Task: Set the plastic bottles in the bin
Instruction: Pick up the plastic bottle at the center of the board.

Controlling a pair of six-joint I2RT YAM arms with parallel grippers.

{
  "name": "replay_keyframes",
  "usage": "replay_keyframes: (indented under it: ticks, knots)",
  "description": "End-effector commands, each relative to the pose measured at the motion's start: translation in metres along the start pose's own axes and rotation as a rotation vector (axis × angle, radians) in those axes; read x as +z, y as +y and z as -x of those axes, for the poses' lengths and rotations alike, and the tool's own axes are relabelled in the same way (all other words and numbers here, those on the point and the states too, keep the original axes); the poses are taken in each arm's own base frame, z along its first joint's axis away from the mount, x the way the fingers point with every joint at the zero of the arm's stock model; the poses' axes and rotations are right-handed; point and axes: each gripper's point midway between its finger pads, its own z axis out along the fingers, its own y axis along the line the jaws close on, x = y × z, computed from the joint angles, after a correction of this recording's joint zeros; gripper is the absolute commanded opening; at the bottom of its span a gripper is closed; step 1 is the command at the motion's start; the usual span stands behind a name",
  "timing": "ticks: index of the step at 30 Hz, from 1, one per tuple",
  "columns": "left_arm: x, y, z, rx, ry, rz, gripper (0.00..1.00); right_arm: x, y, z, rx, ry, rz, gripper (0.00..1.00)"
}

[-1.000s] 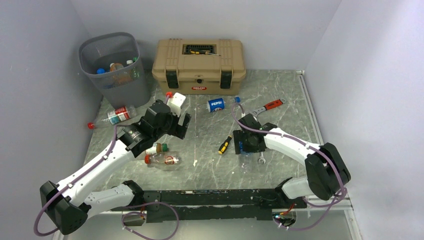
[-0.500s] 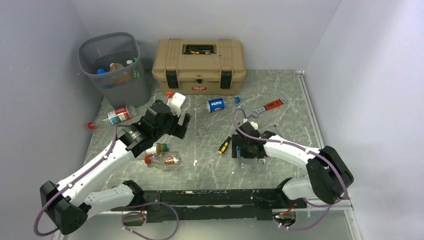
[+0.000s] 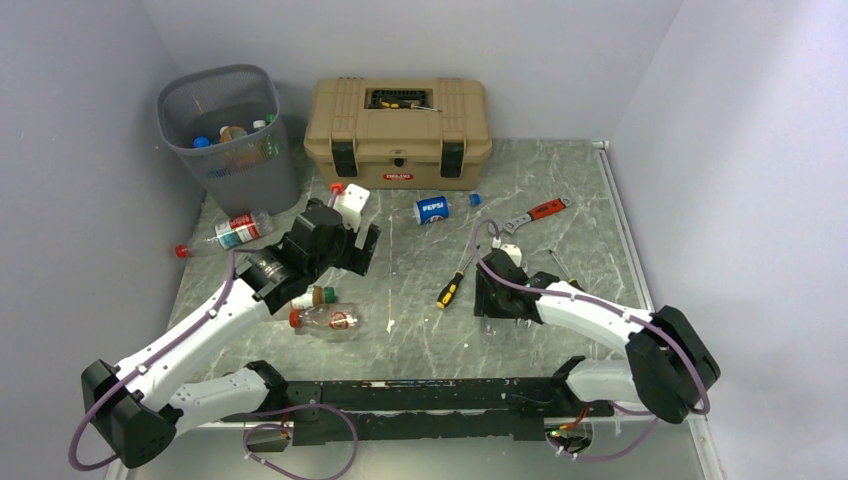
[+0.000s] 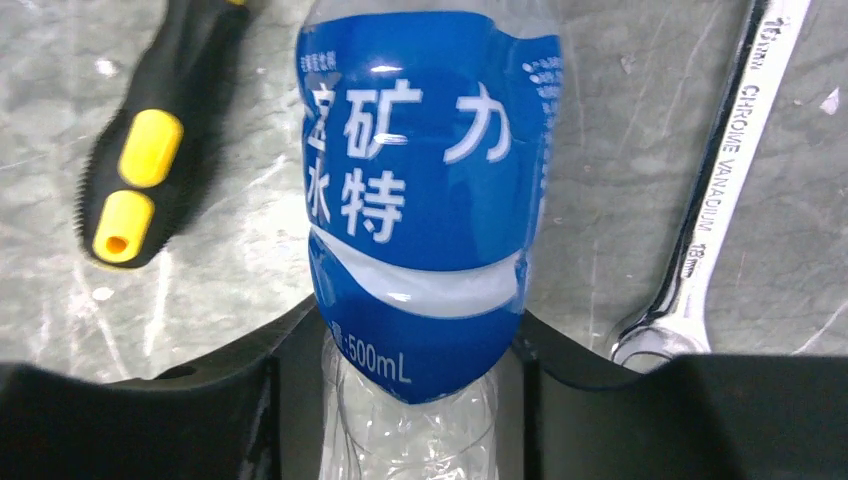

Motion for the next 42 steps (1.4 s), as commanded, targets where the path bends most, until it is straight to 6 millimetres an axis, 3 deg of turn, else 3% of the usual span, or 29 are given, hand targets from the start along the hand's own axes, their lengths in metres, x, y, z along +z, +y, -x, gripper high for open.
replay_keyframes:
  ticks: [1,5,10,14,17,21,29,38,42]
  knots:
    - [0.002,0.008,0.006,-0.013,-0.020,0.057,0.99,-0.014,0.013,0.011,0.012,-0.062,0.075,0.44]
    - [-0.007,0.015,0.015,-0.055,-0.056,0.088,0.99,-0.055,0.037,0.048,-0.035,-0.220,0.193,0.39]
    - [-0.023,0.009,0.033,-0.076,-0.191,0.021,1.00,-0.135,0.079,0.086,-0.159,-0.459,0.483,0.39]
    - [-0.038,-0.005,0.047,-0.079,-0.286,-0.089,1.00,-0.195,0.114,0.087,-0.256,-0.611,0.795,0.38]
    - [-0.058,-0.026,0.066,-0.119,-0.403,-0.232,0.99,-0.229,0.127,0.083,-0.300,-0.732,0.982,0.37]
    - [-0.095,-0.066,0.090,-0.150,-0.501,-0.508,0.99,-0.250,0.137,0.075,-0.340,-0.813,1.135,0.36]
    - [-0.148,-0.115,0.133,-0.247,-0.458,-0.878,1.00,-0.275,0.156,0.064,-0.401,-0.864,1.338,0.36]
    - [-0.145,-0.141,0.159,-0.317,-0.425,-1.040,0.99,-0.267,0.172,0.055,-0.444,-0.870,1.327,0.33]
    - [-0.141,-0.147,0.160,-0.337,-0.414,-1.078,0.97,-0.267,0.177,0.051,-0.467,-0.872,1.318,0.33]
